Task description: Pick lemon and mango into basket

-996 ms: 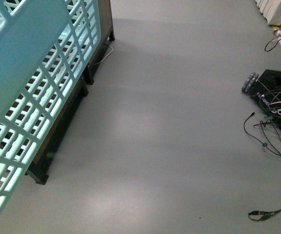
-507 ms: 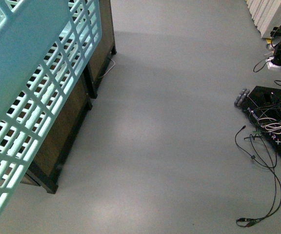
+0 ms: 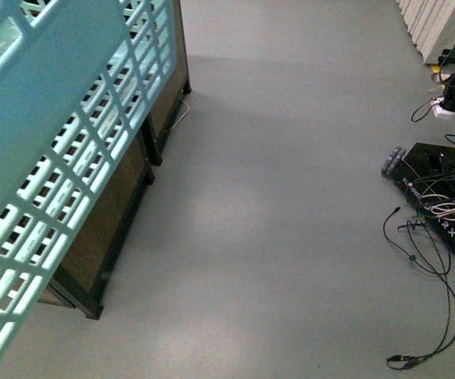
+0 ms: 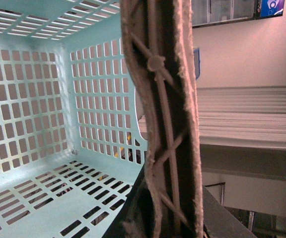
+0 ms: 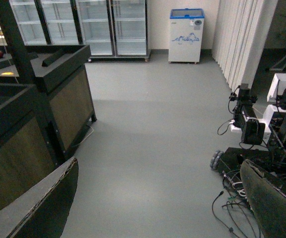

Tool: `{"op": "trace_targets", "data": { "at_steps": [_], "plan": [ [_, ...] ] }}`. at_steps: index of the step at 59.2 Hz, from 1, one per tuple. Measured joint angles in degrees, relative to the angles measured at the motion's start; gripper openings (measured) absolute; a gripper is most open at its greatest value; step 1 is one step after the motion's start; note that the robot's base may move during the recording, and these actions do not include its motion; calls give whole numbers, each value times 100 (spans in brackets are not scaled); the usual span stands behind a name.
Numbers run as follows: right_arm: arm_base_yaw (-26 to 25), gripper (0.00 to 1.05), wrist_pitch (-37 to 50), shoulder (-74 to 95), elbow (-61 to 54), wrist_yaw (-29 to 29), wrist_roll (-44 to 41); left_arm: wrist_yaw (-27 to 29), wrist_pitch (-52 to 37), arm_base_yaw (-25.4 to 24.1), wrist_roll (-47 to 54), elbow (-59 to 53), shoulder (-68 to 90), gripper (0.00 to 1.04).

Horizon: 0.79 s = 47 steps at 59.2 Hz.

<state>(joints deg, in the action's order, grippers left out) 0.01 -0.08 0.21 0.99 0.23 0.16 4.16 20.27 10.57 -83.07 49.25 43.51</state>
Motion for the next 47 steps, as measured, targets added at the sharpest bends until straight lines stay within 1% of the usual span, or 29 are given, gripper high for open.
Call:
{"op": "trace_targets", "data": {
  "at_steps": [4,9,47],
  "plan": [
    [0,96,0,0,0,-2,0,0,0,0,-74,0,0,7],
    [0,96,0,-2,0,-2,0,127,0,-9,-37,0,0,7],
    [0,96,2,2,0,-20,0,118,2,-13,-15,2,0,7]
  ]
}}
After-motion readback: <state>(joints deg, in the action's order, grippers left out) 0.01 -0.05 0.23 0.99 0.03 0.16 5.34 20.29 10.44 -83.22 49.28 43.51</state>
